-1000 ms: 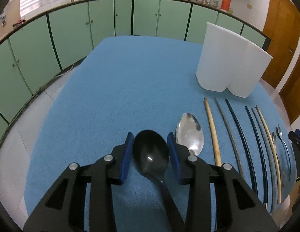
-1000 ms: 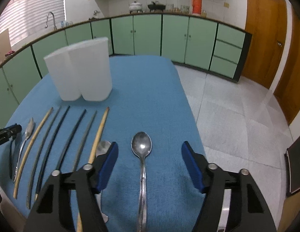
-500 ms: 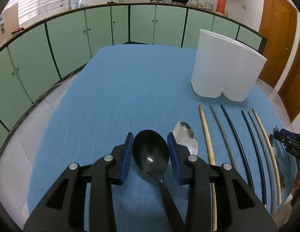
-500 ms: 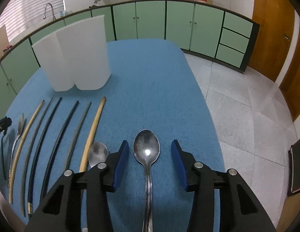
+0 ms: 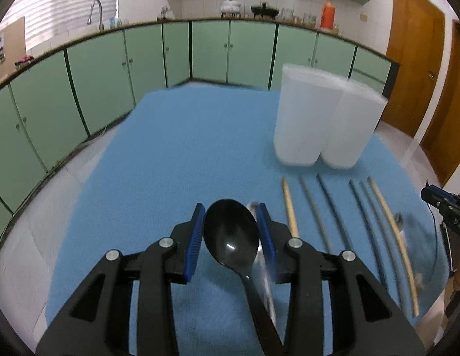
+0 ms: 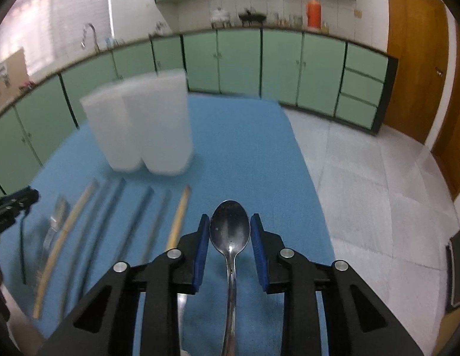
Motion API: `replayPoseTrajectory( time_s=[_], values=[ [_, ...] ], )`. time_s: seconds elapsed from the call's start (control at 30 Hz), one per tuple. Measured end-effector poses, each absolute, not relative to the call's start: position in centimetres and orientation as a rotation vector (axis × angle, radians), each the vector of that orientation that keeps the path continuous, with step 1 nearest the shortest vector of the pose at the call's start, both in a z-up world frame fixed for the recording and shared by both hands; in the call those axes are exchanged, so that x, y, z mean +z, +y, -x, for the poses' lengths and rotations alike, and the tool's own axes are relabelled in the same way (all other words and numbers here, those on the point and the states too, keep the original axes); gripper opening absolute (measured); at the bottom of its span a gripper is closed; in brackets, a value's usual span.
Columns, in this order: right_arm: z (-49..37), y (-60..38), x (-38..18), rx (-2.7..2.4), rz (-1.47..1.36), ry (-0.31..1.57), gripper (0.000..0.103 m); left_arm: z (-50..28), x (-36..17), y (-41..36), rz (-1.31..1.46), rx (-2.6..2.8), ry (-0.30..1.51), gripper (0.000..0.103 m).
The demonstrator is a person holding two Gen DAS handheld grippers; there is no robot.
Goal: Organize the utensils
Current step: 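Lift the black spoon with the left tool while the right tool grasps the silver spoon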
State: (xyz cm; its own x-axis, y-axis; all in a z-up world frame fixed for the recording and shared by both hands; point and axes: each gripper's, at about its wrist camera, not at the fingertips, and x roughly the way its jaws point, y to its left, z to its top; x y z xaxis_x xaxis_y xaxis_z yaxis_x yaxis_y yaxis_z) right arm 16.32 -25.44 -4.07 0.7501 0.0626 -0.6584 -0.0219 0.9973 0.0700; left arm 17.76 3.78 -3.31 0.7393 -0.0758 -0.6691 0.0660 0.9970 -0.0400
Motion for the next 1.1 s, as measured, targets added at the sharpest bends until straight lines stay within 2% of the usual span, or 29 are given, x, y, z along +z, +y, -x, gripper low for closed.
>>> replayPoseTrajectory(
  time_s=[0.4,0.7,0.9,1.1],
  values=[
    [-16.4,-24.5,2.7,0.118,-0.067,0.516,0.028,-18.9,3.9,1.5,-0.004,-0.133,0.461,0.034],
    [-20.9,-23.4,9.2,0.174,-0.095,0.347,0.028,-23.4,9.5,-1.5,-0.004,-0.146,0.262,0.034],
    [-25.8,-21.9,11.5,0.187,-0.119,0.238,0.028,-27.8,10.5,-4.4,-0.042,-0.145,0.157,0.035],
    [-30.9,-21.5,9.5,0.214,-0.161,0.197,0.028,-32.5,8.1,-5.1,-0.041,-0.156,0.146,0.034]
  ],
)
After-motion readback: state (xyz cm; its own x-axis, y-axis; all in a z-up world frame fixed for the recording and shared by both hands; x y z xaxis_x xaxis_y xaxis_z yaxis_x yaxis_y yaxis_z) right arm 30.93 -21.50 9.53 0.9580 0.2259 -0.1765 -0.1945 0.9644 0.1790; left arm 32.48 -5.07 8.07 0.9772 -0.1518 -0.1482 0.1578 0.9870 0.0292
